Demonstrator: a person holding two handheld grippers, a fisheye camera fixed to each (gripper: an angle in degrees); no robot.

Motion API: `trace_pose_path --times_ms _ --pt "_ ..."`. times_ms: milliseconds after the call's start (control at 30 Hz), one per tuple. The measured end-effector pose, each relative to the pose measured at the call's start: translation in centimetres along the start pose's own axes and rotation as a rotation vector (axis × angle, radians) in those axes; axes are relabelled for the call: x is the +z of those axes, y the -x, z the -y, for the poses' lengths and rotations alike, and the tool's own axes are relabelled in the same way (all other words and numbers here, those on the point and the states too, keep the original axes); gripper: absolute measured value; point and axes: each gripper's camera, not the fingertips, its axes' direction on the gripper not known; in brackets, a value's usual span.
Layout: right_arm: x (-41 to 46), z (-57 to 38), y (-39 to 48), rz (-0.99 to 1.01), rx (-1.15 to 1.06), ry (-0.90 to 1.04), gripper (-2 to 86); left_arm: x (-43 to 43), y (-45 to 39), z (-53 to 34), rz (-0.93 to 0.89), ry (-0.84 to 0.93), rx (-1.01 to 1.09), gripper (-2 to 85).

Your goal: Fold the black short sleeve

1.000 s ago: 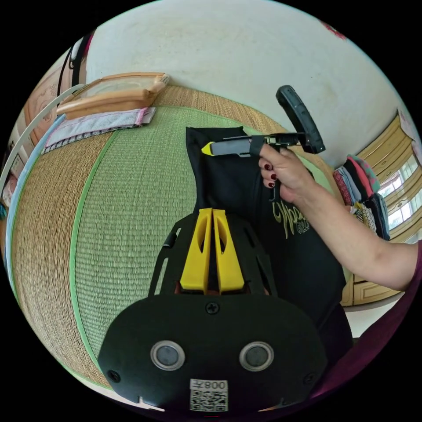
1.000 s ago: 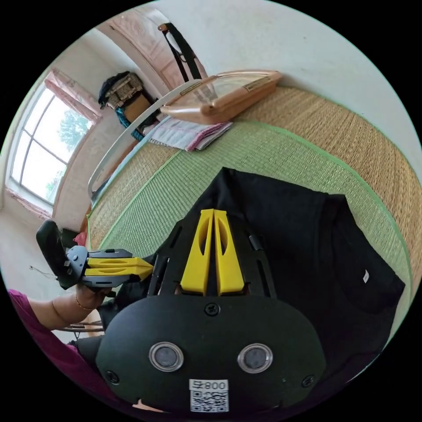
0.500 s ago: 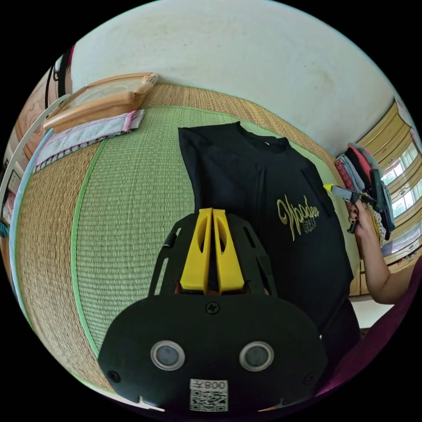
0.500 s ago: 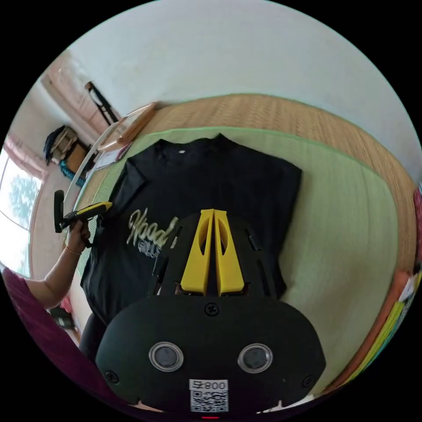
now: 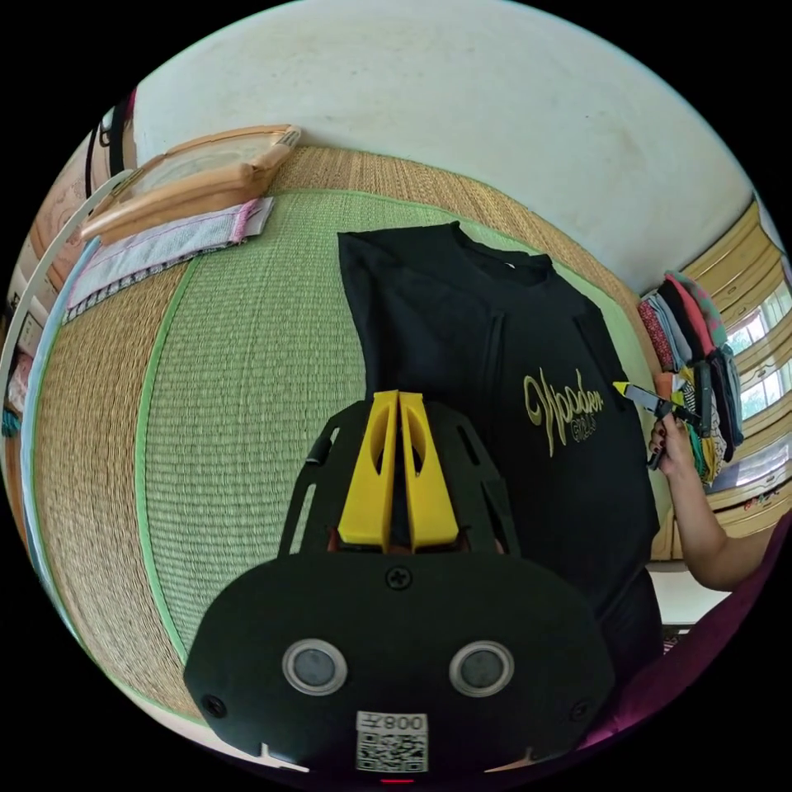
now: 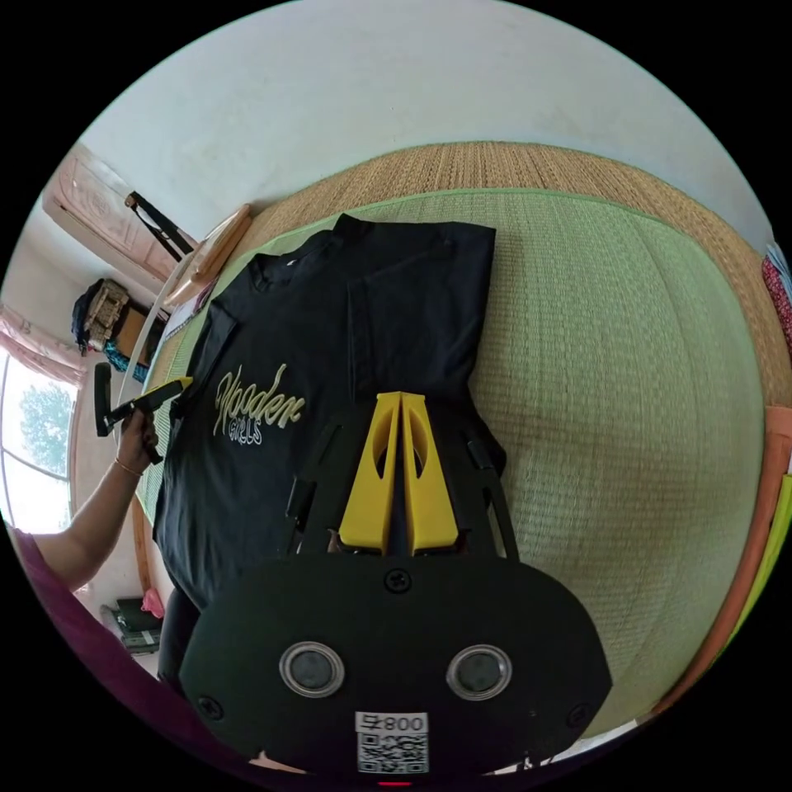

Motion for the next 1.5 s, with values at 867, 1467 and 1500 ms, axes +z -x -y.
trace_pose_path --times_ms 867,1467,1500 --pt "-13.3 -17.7 -3.7 0.059 0.055 0.186 0.2 -10.8 1.9 -19.9 -0.262 0.051 -0.335 0.6" --pt "-12.9 -5.7 1.1 -0.103 -0.165 0.049 -0.3 -2.3 -10.2 5.4 -0.116 0.023 0.052 6.2" --pt "-12.3 -5.1 1.3 -0.115 -0.179 0.050 -0.4 -1.5 -10.8 6.6 -0.080 0.023 0.067 6.2"
